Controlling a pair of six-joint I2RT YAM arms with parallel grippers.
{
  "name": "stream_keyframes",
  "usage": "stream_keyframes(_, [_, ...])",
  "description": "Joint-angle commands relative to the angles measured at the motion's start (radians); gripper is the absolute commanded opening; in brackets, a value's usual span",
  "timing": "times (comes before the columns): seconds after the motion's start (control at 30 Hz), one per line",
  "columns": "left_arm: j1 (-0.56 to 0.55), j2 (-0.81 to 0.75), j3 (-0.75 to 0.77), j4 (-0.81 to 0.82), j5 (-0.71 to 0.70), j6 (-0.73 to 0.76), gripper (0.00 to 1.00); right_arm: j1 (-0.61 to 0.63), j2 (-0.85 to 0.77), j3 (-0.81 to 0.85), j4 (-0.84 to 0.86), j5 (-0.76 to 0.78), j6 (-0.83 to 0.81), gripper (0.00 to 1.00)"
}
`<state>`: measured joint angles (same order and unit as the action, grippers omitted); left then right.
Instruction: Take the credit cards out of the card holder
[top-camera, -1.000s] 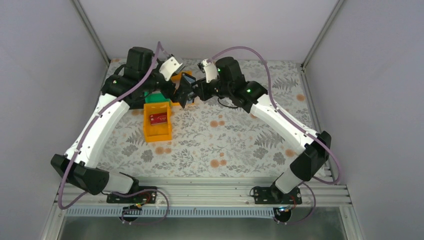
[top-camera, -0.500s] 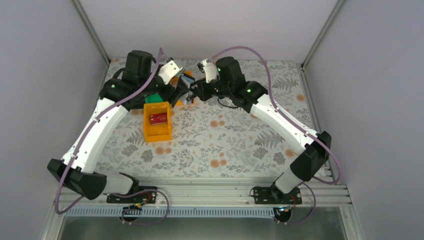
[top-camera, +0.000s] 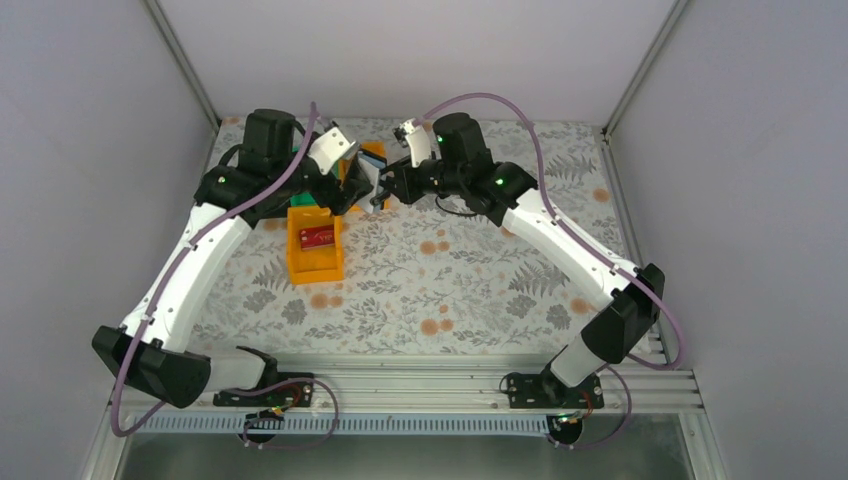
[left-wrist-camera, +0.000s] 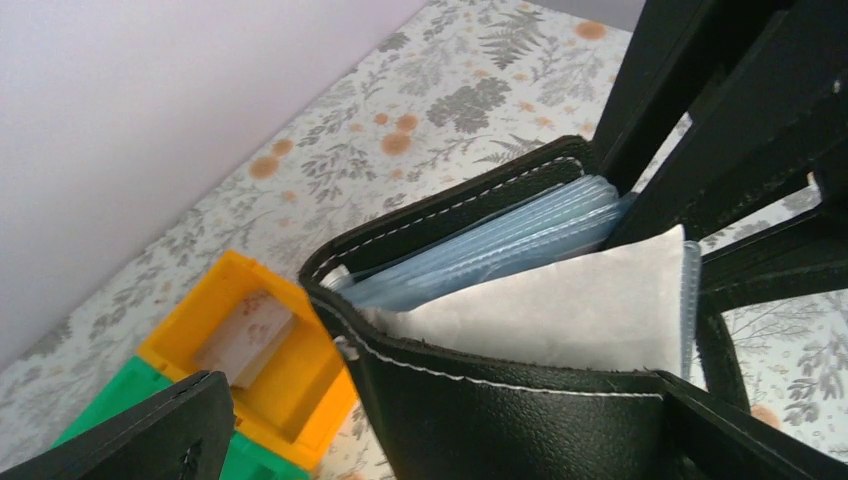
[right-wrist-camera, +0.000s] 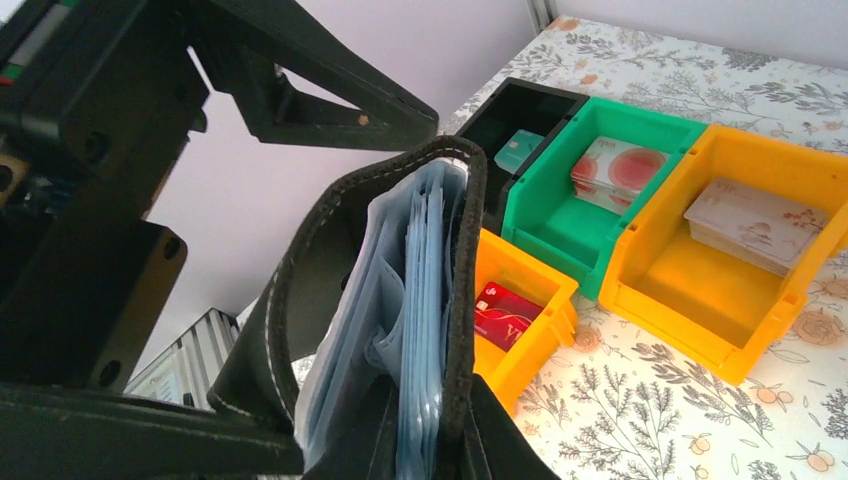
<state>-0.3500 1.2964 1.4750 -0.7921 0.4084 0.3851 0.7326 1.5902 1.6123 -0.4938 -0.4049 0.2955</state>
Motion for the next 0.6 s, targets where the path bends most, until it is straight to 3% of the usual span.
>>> stream_keyframes(0.0, [0.002, -0.004, -0.024, 0.052, 0.081, 0.003, 1.0, 0.004, -0.018, 0.05, 0.023, -0.045, 0.004, 0.04])
stream_keyframes(0.5, [0.003, 0.05, -0.014, 0.075, 0.099, -0.015, 1.0, 0.005, -0.021, 0.04, 0.027, -0.067, -0.007, 0.04])
stream_keyframes(0.57, [0.005, 0.044, -0.018, 0.073, 0.076, -0.014, 0.95, 0.004, -0.026, 0.038, 0.022, -0.066, -0.013, 0.04])
